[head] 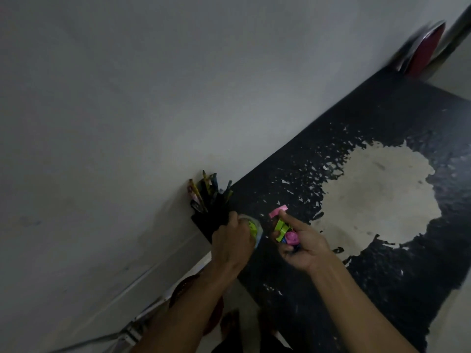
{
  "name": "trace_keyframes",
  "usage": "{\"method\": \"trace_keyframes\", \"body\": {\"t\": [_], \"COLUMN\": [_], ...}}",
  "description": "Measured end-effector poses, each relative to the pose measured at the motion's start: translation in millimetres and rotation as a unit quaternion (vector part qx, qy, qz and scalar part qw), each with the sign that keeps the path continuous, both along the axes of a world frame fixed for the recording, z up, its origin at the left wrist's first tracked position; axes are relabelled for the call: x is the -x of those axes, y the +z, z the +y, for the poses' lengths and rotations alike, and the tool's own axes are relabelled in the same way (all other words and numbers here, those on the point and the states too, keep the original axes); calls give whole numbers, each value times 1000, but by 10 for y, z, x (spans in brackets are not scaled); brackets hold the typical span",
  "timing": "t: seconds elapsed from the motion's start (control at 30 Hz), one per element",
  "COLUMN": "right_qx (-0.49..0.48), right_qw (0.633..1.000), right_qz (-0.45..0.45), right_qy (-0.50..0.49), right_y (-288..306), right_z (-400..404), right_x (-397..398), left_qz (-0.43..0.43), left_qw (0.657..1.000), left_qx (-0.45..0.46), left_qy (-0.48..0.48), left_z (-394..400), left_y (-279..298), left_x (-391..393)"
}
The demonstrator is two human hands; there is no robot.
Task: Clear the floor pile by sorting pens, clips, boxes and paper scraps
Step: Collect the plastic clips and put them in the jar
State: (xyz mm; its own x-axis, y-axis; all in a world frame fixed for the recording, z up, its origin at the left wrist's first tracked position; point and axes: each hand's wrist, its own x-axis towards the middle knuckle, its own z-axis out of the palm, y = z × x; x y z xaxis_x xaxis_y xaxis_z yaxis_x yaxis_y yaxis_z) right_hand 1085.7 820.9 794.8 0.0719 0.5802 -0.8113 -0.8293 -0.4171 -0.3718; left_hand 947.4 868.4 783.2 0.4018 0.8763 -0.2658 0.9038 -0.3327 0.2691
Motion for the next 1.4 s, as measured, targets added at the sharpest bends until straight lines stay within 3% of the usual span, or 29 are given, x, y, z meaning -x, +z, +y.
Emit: {"method": "trace_keyframes", "body": {"t": [0.13,0.33,0.5,0.7,0.9,1.4], "right_qx": [2,5,13,13,22,37], "right_qw": [1000,1000,1000,1000,1000,999], "right_qz": [-5,-4,-5,-8,-11,5], "right_qy": [4,23,20,8,-14,-13], "right_y": [10,2,21,55,59,-50], "right_z": [23,-12,11,-8,-47,-41], "right_x": [-88,-97,-48,-94,-179,-189], "left_qz": [33,-6,-115,-271,-333,-247], "left_qw": [999,999,988,942,916,937], "left_qx": [-13,-31,-103,-199,-220,-231], "left_qy": [-6,5,12,24,36,88], "left_z": [-11,-24,1,59,91,72], "left_y": [-56,-123,-197,-362,-714,-846], "left_x": [-64,-35,20,-123,-274,-313]}}
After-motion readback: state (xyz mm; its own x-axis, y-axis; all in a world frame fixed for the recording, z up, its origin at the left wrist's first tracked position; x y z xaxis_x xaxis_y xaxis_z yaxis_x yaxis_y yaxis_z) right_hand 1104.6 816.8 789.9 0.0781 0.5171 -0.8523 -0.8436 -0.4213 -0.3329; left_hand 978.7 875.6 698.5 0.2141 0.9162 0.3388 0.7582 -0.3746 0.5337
